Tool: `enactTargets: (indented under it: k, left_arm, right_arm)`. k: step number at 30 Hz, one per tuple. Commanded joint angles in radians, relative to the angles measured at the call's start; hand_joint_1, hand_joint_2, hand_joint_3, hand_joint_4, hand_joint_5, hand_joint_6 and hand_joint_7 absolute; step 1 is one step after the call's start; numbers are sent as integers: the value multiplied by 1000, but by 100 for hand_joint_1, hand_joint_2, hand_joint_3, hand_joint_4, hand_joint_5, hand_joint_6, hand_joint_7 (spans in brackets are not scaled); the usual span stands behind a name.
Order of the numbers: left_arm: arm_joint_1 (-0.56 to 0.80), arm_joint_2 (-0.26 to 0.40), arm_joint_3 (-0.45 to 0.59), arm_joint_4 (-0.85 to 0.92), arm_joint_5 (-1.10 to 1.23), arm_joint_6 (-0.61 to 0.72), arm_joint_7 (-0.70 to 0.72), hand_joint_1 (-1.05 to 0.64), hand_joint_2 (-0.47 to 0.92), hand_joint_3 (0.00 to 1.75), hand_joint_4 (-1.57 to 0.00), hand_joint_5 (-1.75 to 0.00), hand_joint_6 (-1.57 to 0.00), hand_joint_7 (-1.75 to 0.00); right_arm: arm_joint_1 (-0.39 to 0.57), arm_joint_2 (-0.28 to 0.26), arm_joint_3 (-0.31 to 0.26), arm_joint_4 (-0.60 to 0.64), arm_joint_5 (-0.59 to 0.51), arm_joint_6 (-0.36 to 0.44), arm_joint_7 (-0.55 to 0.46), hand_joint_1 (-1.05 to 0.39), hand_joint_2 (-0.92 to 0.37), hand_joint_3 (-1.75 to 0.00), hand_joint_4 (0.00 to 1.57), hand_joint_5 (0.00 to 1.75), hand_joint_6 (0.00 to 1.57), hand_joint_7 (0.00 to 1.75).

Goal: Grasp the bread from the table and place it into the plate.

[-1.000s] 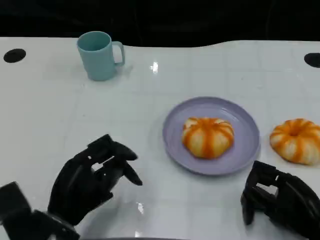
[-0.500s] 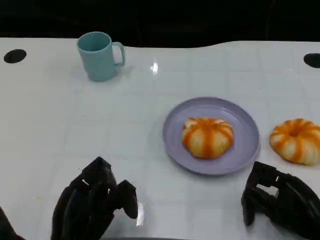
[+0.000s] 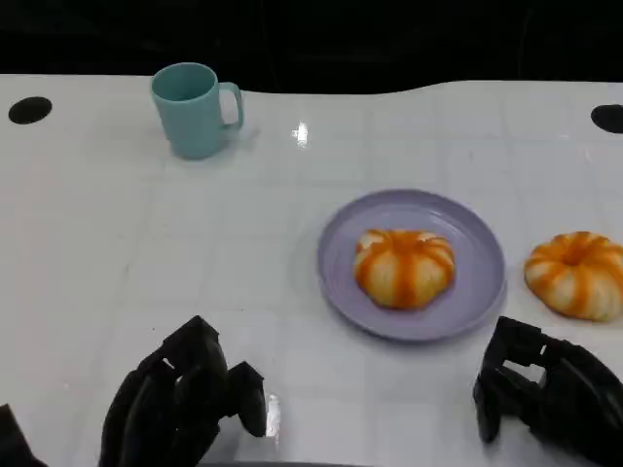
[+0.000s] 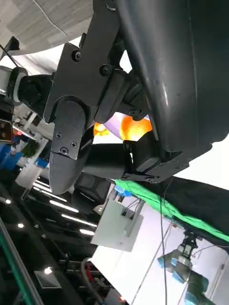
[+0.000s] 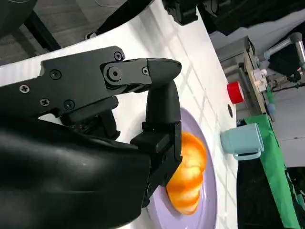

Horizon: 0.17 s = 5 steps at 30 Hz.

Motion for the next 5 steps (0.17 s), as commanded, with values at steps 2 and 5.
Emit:
enactTargets:
  k: [2, 5]
  left_arm:
    - [-28, 8, 23, 41, 6, -9, -42, -76, 92, 20, -86, -175, -72, -159]
    - [-37, 10, 30, 52, 10, -11, -58, -76, 92, 21, -85, -175, -71, -158]
  right_arm:
    - [-13, -18, -16, 31, -1, -8, -10, -59, -92, -23, 73, 175, 62, 159]
    - [-18, -17, -15, 39, -3, -15, -13, -59, -92, -22, 73, 175, 64, 157]
